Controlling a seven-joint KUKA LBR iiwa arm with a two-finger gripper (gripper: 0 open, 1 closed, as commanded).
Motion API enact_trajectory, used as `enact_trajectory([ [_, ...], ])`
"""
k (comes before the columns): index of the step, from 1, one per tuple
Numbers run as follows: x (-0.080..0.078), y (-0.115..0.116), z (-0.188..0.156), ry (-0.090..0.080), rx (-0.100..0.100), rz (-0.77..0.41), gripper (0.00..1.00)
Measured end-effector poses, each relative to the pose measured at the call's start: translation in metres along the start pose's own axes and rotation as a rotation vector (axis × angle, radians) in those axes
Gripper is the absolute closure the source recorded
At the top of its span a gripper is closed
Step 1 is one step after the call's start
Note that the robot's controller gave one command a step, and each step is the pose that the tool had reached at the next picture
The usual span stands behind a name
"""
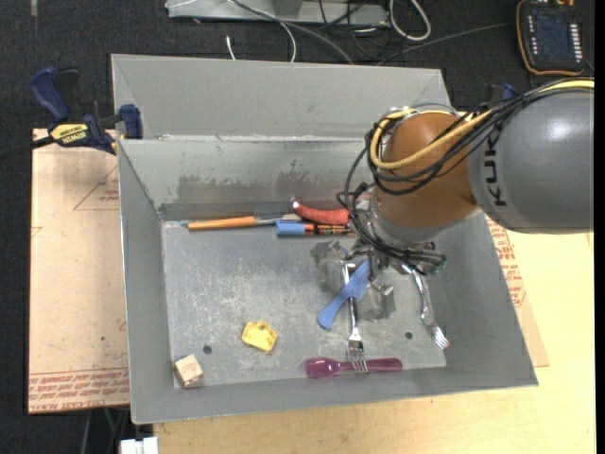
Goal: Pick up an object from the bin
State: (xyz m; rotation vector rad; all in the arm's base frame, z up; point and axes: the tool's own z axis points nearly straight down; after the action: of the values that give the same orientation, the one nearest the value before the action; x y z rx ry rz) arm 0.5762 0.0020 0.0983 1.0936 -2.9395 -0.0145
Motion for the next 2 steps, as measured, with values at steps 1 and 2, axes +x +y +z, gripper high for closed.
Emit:
enact_trajectory([
  [1,0.014,-0.033,0.028,-0.008,0.015,-0.155,0.0],
  [2,0.005,-0.021,0.027,-0.006,0.005,-0.346,1.0],
])
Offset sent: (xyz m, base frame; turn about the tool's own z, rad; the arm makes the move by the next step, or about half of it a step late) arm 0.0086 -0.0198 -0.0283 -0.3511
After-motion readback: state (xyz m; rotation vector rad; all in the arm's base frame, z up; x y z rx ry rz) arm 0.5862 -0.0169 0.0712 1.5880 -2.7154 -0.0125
